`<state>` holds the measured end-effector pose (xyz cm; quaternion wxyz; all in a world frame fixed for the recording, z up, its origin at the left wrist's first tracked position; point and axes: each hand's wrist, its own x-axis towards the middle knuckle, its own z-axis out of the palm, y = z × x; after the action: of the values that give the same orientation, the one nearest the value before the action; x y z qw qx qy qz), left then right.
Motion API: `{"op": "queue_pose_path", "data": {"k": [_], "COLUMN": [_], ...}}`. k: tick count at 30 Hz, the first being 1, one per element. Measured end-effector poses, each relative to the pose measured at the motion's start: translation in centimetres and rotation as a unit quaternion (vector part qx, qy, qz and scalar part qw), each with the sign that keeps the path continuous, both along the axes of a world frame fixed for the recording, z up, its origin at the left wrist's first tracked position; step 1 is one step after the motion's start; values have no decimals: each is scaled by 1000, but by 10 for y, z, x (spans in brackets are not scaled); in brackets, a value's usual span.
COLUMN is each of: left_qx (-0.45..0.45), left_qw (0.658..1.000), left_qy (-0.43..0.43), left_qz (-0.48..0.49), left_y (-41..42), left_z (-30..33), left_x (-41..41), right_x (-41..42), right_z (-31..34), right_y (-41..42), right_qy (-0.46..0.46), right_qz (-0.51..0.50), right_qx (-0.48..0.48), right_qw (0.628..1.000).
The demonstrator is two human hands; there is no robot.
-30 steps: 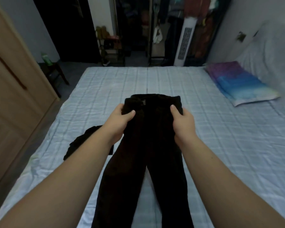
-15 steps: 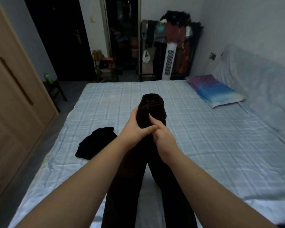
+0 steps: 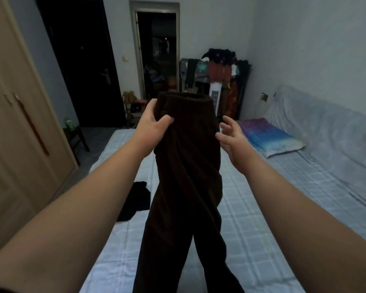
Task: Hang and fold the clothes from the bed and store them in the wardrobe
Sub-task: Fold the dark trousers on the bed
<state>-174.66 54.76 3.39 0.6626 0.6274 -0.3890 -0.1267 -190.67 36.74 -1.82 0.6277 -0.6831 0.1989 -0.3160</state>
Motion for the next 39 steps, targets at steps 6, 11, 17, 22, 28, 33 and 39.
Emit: {"op": "queue_pose_path", "data": {"k": [6,11,17,22,28,33,39], "left_qx": [-50,-64,-34,-67,-120,-110,-113], "left_qw": [997,997,986,978,964,949,895], "left_qy": [15,-35,-165,-183,-211,-259,-375], "left_qz": [-49,-23,-4,81,105,141,214], "left_y": [11,21,35,25,28,37,51], "left_z": [68,126,161,162,160,170,190], "left_x": [-12,-2,20,21,15,15,13], "right_x": [-8,-4,3,11,1,-17,-32], "right_z": [71,145,186,196,201,224,249], "right_y": [3,15,23,36,48,79,81], "right_qy": [-42,-94,-97,-78,-87,-86,-98], "right_qz": [136,38,-87,-141,-129,31,-12], "right_qx": [40,-78,-257,-324,-256,-185,-249], "right_qw": [989,992,958,932,954,978,963]}}
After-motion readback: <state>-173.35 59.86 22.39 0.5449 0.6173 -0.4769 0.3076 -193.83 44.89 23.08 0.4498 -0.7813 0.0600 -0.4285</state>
